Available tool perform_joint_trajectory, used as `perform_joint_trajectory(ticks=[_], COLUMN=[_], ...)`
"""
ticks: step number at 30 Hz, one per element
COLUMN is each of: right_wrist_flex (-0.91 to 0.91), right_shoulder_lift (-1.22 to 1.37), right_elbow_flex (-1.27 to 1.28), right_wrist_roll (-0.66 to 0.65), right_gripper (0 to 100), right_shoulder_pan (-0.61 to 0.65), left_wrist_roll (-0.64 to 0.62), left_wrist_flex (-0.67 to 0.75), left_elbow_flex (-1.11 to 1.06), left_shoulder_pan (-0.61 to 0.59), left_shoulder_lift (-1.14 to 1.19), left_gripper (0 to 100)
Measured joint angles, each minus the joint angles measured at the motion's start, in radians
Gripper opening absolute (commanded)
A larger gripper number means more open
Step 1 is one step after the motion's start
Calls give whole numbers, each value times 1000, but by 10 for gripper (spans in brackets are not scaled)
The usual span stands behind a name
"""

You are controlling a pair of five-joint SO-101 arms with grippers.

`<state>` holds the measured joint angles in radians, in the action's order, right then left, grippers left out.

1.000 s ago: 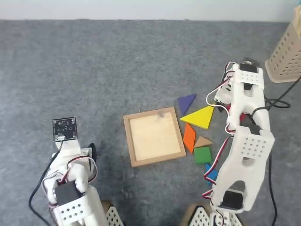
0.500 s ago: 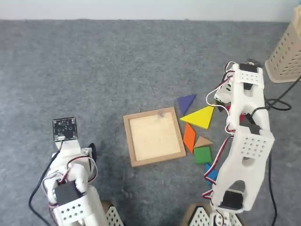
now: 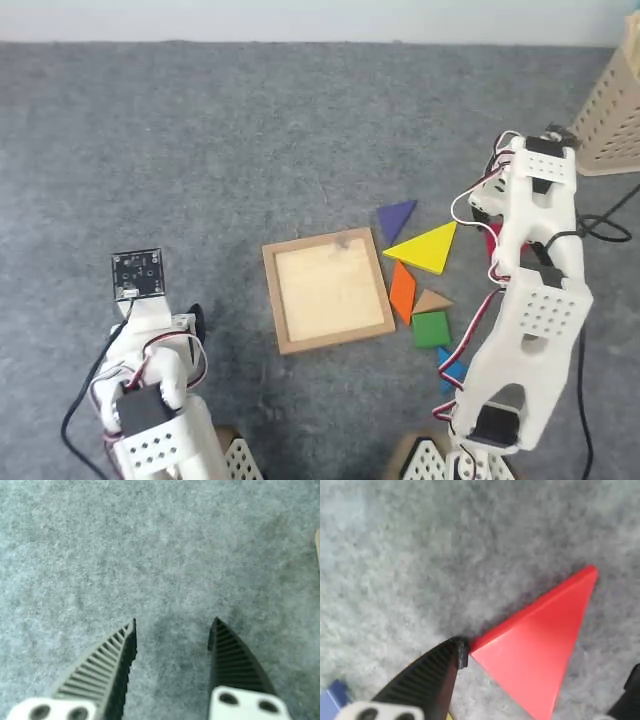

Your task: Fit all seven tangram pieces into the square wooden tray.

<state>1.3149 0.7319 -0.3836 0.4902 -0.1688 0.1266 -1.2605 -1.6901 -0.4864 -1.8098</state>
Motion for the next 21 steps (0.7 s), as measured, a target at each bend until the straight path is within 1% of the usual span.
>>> perform_joint_trajectory(ticks=[10, 16, 21], right_wrist_flex=[-17, -3, 28], right_shoulder_lift=[0, 23, 25], right_elbow_flex=[0, -20, -31], right_wrist_roll=[0, 0, 0], right_gripper=[462, 303, 257], right_shoulder_pan=[-2, -6, -8], left_wrist_roll=[0, 0, 0], left_wrist_flex=[0, 0, 0], left_elbow_flex=[0, 0, 0], left_shoulder_pan=[0, 0, 0], left_shoulder_lift=[0, 0, 0], left_gripper=[225, 225, 225])
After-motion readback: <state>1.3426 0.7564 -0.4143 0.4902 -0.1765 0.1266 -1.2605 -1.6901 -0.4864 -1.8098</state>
